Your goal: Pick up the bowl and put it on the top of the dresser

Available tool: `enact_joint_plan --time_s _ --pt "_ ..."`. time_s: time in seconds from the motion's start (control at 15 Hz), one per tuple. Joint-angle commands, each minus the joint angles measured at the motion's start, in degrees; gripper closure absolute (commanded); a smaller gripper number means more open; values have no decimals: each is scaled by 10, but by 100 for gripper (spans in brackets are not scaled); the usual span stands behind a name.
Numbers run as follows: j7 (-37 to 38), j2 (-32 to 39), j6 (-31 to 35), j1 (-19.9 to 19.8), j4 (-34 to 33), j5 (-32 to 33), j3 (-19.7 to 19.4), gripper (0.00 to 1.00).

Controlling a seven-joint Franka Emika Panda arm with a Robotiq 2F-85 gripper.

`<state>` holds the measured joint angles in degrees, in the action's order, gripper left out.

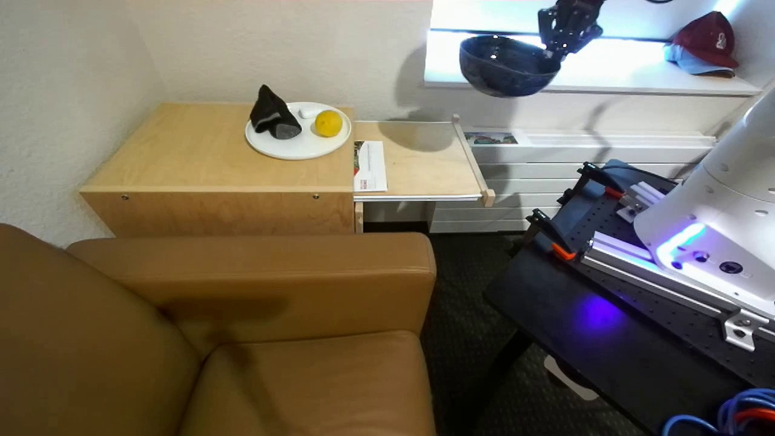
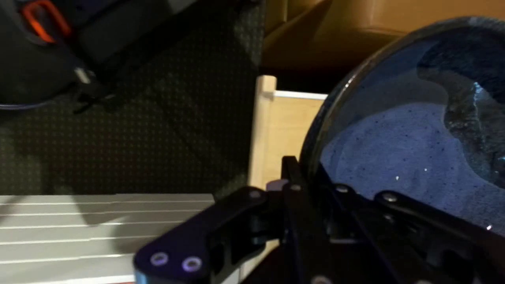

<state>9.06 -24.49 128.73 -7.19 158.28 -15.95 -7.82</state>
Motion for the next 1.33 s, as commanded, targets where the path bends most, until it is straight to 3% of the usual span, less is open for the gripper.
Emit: enact_joint_plan --time_s 0.0,0.27,0.33,0.47,0.87,1.27 --pt "-20 61 158 56 1 -130 1 98" --pt "-90 161 303 116 -39 -278 -17 98" --pt "-89 187 316 115 -52 -286 -14 98" --pt "-38 239 333 95 -70 -235 -5 98" --pt "95 349 281 51 -139 -115 -4 98" --pt "107 356 170 42 -156 -107 18 98"
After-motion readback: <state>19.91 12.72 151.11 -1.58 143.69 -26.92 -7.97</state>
